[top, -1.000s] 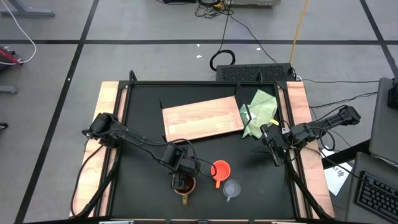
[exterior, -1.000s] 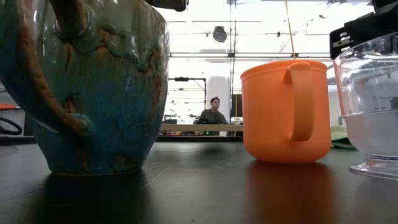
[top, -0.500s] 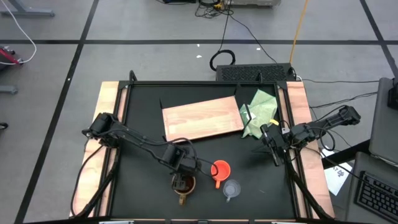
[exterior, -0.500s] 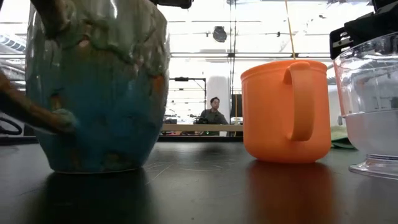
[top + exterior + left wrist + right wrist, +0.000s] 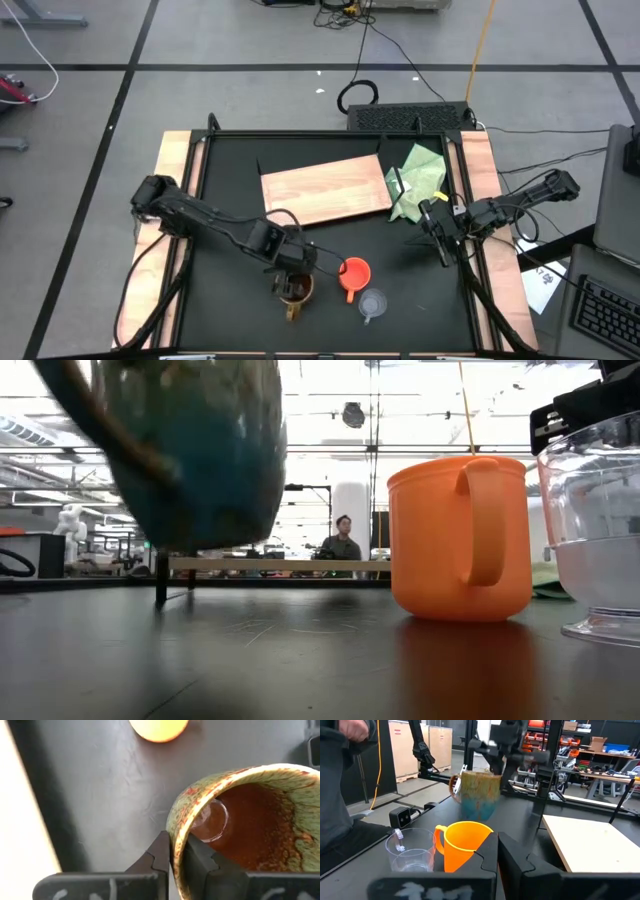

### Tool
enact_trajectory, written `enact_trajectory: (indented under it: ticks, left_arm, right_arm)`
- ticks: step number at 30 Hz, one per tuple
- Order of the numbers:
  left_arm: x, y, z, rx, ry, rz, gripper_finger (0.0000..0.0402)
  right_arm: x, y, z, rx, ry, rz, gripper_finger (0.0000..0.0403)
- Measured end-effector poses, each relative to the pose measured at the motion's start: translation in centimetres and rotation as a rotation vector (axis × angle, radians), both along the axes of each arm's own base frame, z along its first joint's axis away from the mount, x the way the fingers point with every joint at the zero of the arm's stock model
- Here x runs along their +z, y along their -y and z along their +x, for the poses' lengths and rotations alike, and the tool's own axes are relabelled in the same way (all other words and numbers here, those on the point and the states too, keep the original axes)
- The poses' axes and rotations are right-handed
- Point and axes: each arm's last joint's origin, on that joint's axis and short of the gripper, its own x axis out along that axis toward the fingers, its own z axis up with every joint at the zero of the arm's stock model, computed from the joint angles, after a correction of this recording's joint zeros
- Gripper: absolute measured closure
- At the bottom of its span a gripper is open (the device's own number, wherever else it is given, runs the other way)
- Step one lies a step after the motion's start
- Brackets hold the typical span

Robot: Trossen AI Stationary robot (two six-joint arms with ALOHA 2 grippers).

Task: Stack small to large cups/mugs on shelf
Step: Put the dark green mug on the shelf

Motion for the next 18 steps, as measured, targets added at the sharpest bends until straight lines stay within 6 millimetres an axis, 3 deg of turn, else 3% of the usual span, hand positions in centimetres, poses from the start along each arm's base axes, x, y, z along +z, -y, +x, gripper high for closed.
enact_trajectory:
  ticks: [6,18]
  left_arm:
    - [2.7,-1.2,-1.1,0.054,0.09,-0.005,0.0372]
    - [5.9,-3.9,-2.7,0.15,0.208,0.073,0.0372]
  right_arm:
    - [0.0,0.0,0.0,0.0,0.0,0.0,0.0403]
    - [0.0,0.0,0.0,0.0,0.004,0.001,0.0403]
